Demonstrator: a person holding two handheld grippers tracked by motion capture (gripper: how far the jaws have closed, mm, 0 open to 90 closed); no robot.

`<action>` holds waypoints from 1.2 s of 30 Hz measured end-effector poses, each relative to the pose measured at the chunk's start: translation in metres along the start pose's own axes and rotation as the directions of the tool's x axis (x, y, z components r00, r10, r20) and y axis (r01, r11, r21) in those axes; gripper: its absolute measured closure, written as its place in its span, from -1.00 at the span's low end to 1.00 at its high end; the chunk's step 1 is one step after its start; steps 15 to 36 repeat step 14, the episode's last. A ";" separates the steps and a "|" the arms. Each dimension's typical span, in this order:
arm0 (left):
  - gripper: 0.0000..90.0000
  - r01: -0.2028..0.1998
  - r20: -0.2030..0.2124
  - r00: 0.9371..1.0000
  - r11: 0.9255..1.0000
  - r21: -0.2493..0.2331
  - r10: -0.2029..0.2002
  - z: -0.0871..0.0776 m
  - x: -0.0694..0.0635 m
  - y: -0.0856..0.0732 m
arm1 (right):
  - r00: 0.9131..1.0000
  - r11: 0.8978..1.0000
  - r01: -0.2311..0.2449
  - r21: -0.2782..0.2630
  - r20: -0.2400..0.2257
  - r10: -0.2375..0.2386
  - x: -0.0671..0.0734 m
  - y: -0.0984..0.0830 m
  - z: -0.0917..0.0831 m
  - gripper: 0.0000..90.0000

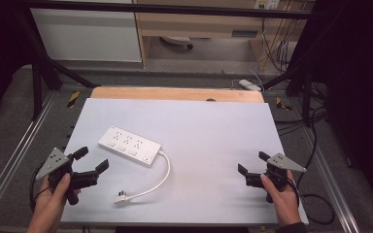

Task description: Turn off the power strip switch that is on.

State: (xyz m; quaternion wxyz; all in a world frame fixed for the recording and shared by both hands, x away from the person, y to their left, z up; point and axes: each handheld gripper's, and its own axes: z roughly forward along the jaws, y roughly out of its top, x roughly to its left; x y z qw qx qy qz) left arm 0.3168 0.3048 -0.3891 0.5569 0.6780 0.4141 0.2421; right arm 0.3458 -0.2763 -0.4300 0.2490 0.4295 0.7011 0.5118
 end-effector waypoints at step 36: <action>-0.83 0.022 -0.038 0.999 0.993 0.118 -0.018 0.019 -0.003 -0.036 | 0.999 0.990 0.018 0.140 0.026 -0.022 0.001 -0.009 0.010 -0.95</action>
